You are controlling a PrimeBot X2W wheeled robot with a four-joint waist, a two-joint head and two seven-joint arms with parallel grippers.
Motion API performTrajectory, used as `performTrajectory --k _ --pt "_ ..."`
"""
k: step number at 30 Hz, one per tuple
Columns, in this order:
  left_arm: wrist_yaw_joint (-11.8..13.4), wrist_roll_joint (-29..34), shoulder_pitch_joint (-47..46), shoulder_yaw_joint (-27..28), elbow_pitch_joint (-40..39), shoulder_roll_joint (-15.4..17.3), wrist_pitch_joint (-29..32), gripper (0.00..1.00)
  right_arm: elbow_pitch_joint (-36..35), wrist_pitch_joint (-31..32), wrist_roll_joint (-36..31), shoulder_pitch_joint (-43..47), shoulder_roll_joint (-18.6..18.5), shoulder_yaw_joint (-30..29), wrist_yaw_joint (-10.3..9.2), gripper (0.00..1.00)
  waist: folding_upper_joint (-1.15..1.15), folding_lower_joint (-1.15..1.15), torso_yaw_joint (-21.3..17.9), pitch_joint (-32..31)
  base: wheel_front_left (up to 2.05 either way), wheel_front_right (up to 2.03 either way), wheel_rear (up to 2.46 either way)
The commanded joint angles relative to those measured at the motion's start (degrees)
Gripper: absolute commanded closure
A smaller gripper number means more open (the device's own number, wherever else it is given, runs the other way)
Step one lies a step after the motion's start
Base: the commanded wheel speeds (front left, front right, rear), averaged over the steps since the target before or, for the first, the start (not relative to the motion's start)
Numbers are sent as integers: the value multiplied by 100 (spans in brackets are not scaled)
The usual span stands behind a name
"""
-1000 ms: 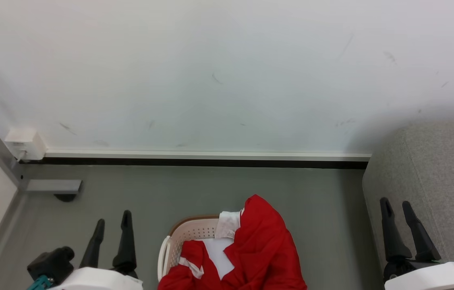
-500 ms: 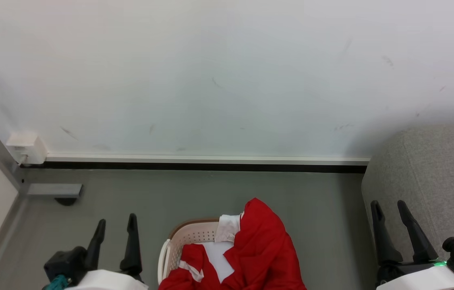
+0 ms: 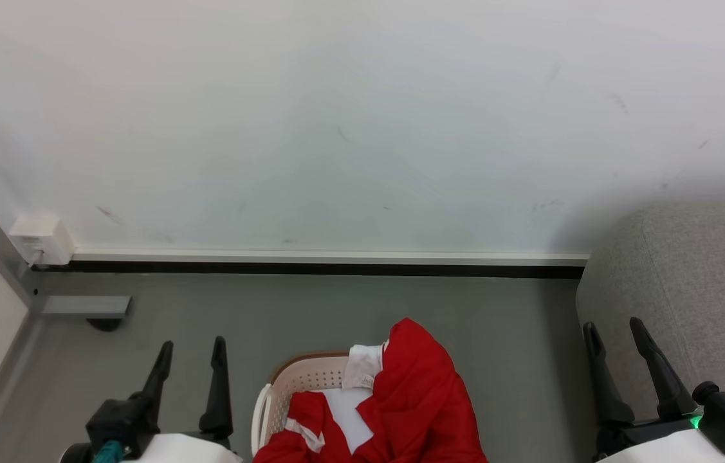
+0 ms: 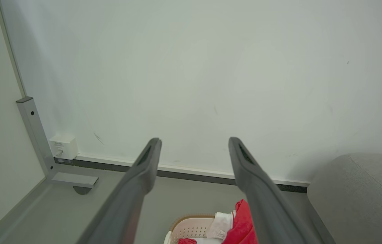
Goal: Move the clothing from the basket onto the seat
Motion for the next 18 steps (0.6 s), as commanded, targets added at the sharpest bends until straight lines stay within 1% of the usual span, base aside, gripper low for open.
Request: performTrajectory --k 1,18 --pt "32 225 40 -1 -48 39 -72 0 -2 -57 -179 17 -19 13 -9 0 0 0 1 -3 0 0 0" --pt "112 918 88 -45 -128 8 -259 0 -44 -243 -674 -9 28 86 -11 0 0 0 -5 -27 0 0 0"
